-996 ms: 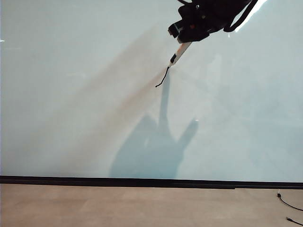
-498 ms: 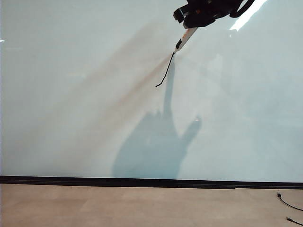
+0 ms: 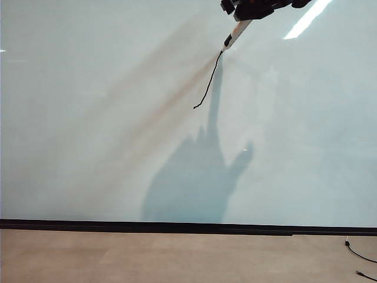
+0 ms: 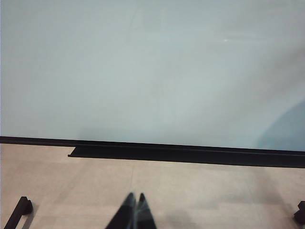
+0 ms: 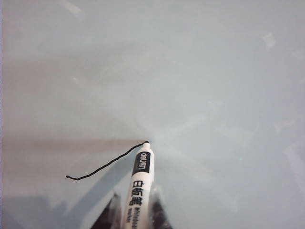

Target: Pick up the pen on the shelf to the right of the whiteboard and write the letter A.

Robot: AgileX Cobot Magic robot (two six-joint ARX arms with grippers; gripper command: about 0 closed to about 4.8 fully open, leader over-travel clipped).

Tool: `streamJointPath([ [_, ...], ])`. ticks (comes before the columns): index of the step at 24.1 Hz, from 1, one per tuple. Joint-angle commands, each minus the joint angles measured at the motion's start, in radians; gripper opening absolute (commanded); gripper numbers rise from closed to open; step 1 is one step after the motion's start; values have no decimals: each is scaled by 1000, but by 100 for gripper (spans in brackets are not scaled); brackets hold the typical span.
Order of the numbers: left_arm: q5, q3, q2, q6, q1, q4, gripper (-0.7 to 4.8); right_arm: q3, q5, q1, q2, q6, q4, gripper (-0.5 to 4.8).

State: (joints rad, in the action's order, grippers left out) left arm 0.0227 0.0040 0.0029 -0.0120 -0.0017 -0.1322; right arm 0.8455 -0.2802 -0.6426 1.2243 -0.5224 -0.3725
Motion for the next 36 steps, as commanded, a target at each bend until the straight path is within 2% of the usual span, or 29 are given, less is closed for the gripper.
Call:
streamJointPath([
  [1, 0, 3, 0, 4, 0, 6, -5, 5, 0, 0, -6, -3, -11, -9],
  [5, 0, 3, 0, 4, 0, 6, -5, -36, 32, -40, -41, -14, 2, -9],
  [7, 0, 3, 0, 4, 0, 6, -5, -66, -4, -77, -68, -14, 2, -9],
  [11, 0, 3, 0, 4, 0, 6, -5, -154, -145, -179, -153, 34, 1, -9],
  [14, 0, 3, 0, 4, 0, 6, -5, -195, -198, -204, -180, 151, -39, -9],
  [17, 0, 3, 0, 4, 0, 6, -4, -253, -223, -192, -175, 346, -171, -9],
  [21, 0, 3, 0, 4, 0, 6, -5, -284, -230, -179, -142, 421, -284, -9],
  [23, 0, 3, 0, 4, 0, 6, -4, -285, -212, -166, -119, 455, -320, -9],
  [27, 0, 3, 0, 4, 0, 6, -4, -285, -111, -101, -29, 550, -446, -9],
  [30, 0, 3, 0, 4, 0, 6, -4, -285, -52, -64, 23, 557, -550, -9],
  [36, 0, 3, 0, 4, 0, 6, -5, -285, 16, -38, 37, 554, -605, -9],
])
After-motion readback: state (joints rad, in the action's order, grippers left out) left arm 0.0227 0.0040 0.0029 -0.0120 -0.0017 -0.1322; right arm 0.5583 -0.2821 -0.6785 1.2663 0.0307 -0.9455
